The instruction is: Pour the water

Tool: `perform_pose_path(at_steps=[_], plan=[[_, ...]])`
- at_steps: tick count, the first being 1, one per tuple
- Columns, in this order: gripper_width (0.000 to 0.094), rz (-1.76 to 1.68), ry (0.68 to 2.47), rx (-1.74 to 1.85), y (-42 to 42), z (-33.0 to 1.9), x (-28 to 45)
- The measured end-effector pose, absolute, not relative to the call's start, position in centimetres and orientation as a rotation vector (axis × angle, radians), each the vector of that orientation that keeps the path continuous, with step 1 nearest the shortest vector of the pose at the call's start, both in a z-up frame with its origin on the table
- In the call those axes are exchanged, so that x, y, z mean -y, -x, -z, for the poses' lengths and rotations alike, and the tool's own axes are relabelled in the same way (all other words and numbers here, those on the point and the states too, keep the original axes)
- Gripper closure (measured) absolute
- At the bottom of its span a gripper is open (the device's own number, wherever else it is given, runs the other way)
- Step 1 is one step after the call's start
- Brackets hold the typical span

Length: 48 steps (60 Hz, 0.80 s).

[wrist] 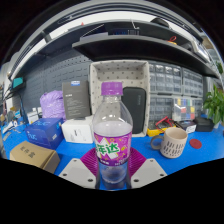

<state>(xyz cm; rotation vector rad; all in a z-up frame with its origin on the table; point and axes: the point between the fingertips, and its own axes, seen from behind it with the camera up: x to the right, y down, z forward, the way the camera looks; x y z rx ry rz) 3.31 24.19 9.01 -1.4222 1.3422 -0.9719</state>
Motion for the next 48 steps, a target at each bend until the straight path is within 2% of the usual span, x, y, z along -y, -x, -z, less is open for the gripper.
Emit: perform_pose_path(at_steps=[9,14,35,48], plan=[[0.0587,0.839,1.402,-1.396,-3.9,-9.1,-23.9],[0.0586,0.722,1.318,-1.450,-4.4,-9.9,-23.0],[0.0586,0.003,0.531,-1.708,-8.4,-14.9,-18.2],[0.0589,-0.289,0.205,-1.728,-10.5,-16.6,-16.7]])
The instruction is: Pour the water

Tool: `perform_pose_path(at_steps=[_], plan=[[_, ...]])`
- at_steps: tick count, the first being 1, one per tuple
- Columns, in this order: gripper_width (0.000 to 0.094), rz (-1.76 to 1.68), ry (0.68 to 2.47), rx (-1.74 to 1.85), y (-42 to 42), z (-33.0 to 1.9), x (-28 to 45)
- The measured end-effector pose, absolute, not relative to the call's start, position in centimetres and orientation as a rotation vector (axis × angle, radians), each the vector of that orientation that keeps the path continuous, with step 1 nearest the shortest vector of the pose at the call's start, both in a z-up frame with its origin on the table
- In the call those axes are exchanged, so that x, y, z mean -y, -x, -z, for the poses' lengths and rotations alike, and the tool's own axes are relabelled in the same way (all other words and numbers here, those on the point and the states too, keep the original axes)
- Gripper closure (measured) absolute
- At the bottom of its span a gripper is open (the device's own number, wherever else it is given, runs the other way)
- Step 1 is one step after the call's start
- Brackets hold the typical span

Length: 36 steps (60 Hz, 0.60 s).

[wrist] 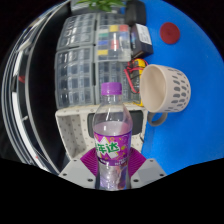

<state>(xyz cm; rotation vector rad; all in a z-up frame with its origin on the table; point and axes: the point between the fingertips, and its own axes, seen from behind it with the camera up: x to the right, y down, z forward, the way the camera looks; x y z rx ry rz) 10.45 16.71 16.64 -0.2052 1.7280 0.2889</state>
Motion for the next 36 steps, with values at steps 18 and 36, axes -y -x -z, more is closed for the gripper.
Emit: perform_pose_path(at_steps=[18,36], plan=[[0.0587,-0.534,-0.121,-1.753,-12.1,-15.6,-15.4],[0.0588,-0.418,0.099,-1.755,-12.0,-16.4,-15.2]])
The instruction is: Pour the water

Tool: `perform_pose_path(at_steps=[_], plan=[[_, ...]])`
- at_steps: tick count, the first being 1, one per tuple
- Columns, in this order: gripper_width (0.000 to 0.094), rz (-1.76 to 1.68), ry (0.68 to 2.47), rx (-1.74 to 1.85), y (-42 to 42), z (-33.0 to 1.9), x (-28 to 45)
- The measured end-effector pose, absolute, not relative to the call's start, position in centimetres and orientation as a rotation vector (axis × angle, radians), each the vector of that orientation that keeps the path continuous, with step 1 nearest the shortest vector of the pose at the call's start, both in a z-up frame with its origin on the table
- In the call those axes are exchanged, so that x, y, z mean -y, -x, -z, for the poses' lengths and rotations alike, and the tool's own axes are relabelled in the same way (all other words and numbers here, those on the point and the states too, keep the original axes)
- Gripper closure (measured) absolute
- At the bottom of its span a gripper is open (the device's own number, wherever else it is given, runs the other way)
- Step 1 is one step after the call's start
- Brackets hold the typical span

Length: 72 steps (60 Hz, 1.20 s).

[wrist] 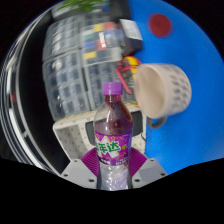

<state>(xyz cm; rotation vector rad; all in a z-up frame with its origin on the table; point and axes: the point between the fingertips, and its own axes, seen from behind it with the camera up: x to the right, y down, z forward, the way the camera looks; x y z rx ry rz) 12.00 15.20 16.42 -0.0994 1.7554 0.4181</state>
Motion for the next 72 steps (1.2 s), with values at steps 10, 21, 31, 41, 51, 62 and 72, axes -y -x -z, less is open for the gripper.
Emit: perform_pose_path(at_steps=[10,21,31,41,51,62,72], plan=[[0.0583,0.017,0.539,-1.676,-11.7,-21.0,-10.8],[0.0587,0.519,0.892,-1.528,-11.8,-26.1,-3.2],[0.0585,0.905,1.154,-1.435,-12.6,-25.4,3.5],[0.0587,1.045,1.308,-1.422,-13.9,-20.5,8.9],[0.0587,1.114,1.371,-1.474,-14.5,-15.3,13.3],[0.0590,1.101,1.422,-1.518,-14.7,-9.7,15.5],[0.0568,1.087,1.334,-1.477,-13.2,-9.3,15.6]])
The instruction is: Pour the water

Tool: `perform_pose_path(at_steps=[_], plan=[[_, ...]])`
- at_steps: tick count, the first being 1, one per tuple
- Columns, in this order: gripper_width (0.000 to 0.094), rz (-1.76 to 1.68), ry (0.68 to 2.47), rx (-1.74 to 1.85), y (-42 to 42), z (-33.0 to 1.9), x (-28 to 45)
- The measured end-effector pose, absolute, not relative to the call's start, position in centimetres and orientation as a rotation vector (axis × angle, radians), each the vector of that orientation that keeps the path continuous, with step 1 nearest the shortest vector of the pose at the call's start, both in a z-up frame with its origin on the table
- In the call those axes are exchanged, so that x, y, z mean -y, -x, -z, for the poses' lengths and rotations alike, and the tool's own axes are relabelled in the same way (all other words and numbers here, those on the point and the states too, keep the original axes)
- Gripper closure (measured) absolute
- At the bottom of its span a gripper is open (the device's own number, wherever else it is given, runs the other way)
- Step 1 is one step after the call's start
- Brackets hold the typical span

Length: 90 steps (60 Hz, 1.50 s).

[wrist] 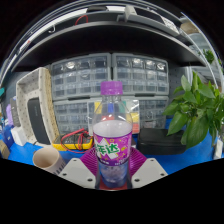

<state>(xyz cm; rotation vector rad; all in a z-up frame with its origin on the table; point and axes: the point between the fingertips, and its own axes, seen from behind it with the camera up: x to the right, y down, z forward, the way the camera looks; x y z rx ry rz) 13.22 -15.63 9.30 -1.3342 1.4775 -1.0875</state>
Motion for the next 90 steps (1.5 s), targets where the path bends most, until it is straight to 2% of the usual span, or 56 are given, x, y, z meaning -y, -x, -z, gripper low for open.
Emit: perform_pose_path(at_steps=[6,18,24,41,51,76,90], plan=[[0.0548,1.096,1.333,-1.459,-13.0,-9.4,15.5],[0.0426,1.094,1.365,-1.501,-12.8,-9.2,15.6],[0.0292,1.067,1.425,-1.534,-11.4,-7.9,15.1],[0.0299,1.061,1.435,-1.615,-1.4,-8.0,12.8],[0.0295,1.059,1.409,-1.637,3.3,-11.4,10.7],[0.0299,1.093,1.386,-1.533,8.8,-24.5,5.5],[0.0298,1.094,1.388,-1.508,11.3,-28.2,3.8]])
